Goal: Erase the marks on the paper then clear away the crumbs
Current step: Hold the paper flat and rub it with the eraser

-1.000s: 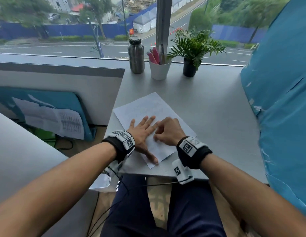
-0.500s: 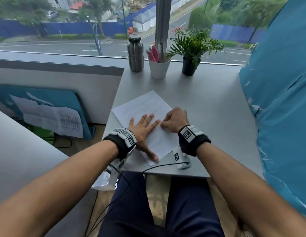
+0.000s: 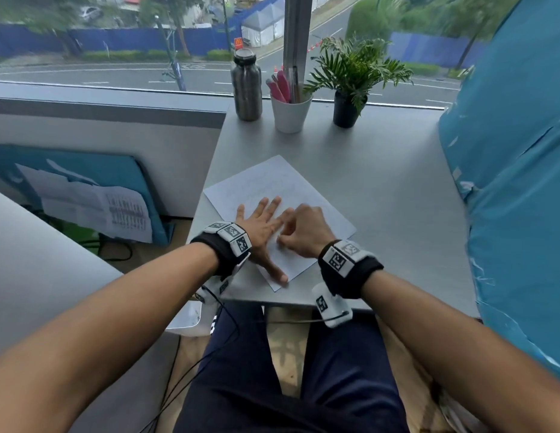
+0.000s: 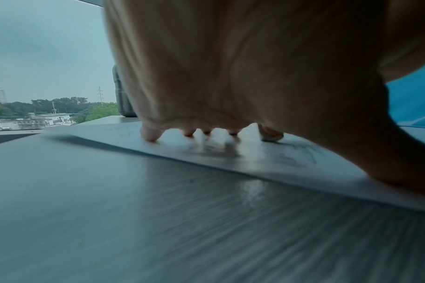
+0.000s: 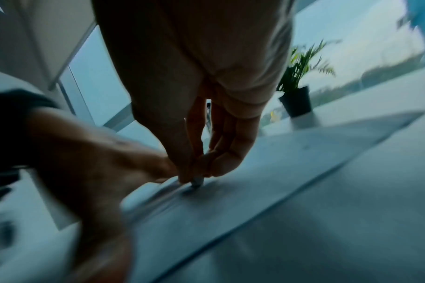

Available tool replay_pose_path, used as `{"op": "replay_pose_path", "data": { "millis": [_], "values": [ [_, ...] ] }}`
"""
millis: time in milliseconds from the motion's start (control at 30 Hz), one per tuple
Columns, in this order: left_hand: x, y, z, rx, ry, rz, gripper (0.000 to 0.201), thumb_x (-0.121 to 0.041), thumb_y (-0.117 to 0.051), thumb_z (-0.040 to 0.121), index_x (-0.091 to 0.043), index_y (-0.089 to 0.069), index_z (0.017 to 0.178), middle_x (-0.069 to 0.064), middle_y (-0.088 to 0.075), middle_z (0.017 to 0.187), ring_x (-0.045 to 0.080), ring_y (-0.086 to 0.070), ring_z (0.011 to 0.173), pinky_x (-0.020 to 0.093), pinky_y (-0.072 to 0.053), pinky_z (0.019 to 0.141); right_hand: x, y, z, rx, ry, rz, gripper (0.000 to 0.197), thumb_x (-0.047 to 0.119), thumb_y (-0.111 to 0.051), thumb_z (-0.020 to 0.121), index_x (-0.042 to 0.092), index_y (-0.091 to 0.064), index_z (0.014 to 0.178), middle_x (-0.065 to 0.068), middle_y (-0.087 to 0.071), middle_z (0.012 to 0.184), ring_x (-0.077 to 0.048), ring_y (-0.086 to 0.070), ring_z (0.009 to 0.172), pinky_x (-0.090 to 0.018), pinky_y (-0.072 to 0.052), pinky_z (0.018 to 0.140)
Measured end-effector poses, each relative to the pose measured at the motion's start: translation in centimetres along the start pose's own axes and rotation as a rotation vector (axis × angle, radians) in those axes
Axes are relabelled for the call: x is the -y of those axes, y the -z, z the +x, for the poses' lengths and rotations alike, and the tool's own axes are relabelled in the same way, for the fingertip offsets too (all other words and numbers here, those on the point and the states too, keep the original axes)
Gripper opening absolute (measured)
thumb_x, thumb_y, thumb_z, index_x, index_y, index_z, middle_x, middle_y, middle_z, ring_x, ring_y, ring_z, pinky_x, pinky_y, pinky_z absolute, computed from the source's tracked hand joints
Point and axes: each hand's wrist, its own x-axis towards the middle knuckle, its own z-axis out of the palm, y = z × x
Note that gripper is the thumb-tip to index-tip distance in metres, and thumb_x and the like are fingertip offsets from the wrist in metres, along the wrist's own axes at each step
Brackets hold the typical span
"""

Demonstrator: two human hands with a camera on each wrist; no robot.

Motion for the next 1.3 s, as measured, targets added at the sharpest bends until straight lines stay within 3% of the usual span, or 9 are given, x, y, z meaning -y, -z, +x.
{"op": "replay_pose_path", "data": {
  "millis": [200, 367, 500, 733, 900, 1000, 1100, 1167, 1300],
  "values": [
    [-0.1, 0.1, -0.1, 0.004, 0.008, 0.004, 0.156, -0.090, -0.069, 0.031, -0.047, 0.030, 0.143, -0.004, 0.042, 0.153, 0.026, 0.034, 0.143, 0.069, 0.013, 0.109, -2.5, 2.7, 2.6, -0.128, -0.112, 0.063, 0.008, 0.018, -0.077, 0.072, 0.010, -0.078, 0.072, -0.004, -0.074, 0.075, -0.011, -0.062, 0.070, -0.019, -0.050, 0.078],
    [-0.2, 0.1, -0.1, 0.006, 0.015, 0.005, 0.157, -0.090, -0.070, 0.030, -0.048, 0.032, 0.142, -0.004, 0.044, 0.151, 0.025, 0.035, 0.142, 0.069, 0.014, 0.108, -0.6, 0.5, -0.6, 0.012, 0.018, 0.018, 0.003, 0.014, -0.077, 0.070, 0.011, -0.076, 0.068, -0.003, -0.071, 0.067, -0.014, -0.064, 0.063, -0.020, -0.050, 0.065],
    [-0.4, 0.3, -0.3, 0.013, 0.020, 0.020, 0.153, -0.089, -0.071, 0.034, -0.049, 0.030, 0.142, -0.003, 0.042, 0.152, 0.027, 0.033, 0.143, 0.072, 0.010, 0.108, -2.4, 2.9, 2.3, -0.081, -0.076, 0.007, 0.010, 0.019, -0.075, 0.073, 0.010, -0.078, 0.074, -0.006, -0.074, 0.076, -0.017, -0.066, 0.075, -0.017, -0.043, 0.082],
    [-0.4, 0.2, -0.1, 0.012, 0.024, -0.001, 0.156, -0.090, -0.070, 0.029, -0.050, 0.030, 0.142, -0.005, 0.044, 0.151, 0.024, 0.036, 0.142, 0.069, 0.015, 0.108, -0.7, 0.5, -1.3, 0.024, 0.057, 0.008, 0.015, 0.010, -0.074, 0.071, 0.013, -0.068, 0.057, -0.004, -0.068, 0.063, -0.020, -0.063, 0.061, -0.021, -0.047, 0.058],
    [-0.5, 0.0, -0.3, -0.003, 0.028, 0.002, 0.154, -0.088, -0.072, 0.033, -0.050, 0.028, 0.143, -0.003, 0.041, 0.153, 0.025, 0.034, 0.143, 0.070, 0.014, 0.108, -2.9, 2.9, 2.4, -0.102, -0.069, 0.024, 0.010, 0.019, -0.074, 0.075, 0.009, -0.076, 0.070, -0.005, -0.073, 0.079, -0.020, -0.065, 0.076, -0.018, -0.043, 0.077],
    [-0.5, 0.1, -0.2, 0.007, 0.030, -0.006, 0.155, -0.089, -0.071, 0.031, -0.050, 0.030, 0.141, -0.004, 0.043, 0.152, 0.024, 0.036, 0.141, 0.069, 0.015, 0.108, -2.0, 1.1, 0.9, -0.071, -0.022, 0.000, 0.008, 0.015, -0.076, 0.072, 0.010, -0.074, 0.066, -0.004, -0.071, 0.072, -0.014, -0.061, 0.066, -0.018, -0.045, 0.069],
    [-0.5, 0.1, -0.2, 0.016, 0.027, -0.011, 0.156, -0.089, -0.071, 0.030, -0.050, 0.031, 0.141, -0.004, 0.044, 0.151, 0.024, 0.038, 0.140, 0.070, 0.015, 0.108, -1.6, 0.4, -0.9, 0.039, 0.032, 0.011, 0.009, 0.015, -0.081, 0.069, 0.011, -0.074, 0.064, 0.000, -0.069, 0.065, -0.008, -0.058, 0.058, -0.004, -0.038, 0.057],
    [-0.5, 0.1, -0.3, 0.019, 0.028, -0.003, 0.154, -0.088, -0.072, 0.032, -0.050, 0.030, 0.141, -0.004, 0.044, 0.151, 0.024, 0.037, 0.141, 0.070, 0.014, 0.108, -2.3, 1.6, 0.5, 0.021, 0.003, -0.001, 0.009, 0.018, -0.079, 0.071, 0.011, -0.075, 0.067, -0.002, -0.072, 0.071, -0.009, -0.058, 0.062, 0.000, -0.036, 0.066],
    [-0.5, 0.0, -0.2, 0.004, 0.026, 0.001, 0.153, -0.088, -0.072, 0.034, -0.050, 0.028, 0.143, -0.004, 0.042, 0.152, 0.025, 0.036, 0.142, 0.071, 0.014, 0.107, -3.1, 3.2, 2.4, -0.080, -0.046, 0.005, 0.009, 0.019, -0.078, 0.072, 0.010, -0.077, 0.072, -0.003, -0.075, 0.079, -0.013, -0.064, 0.074, -0.016, -0.043, 0.080]
  ]
}}
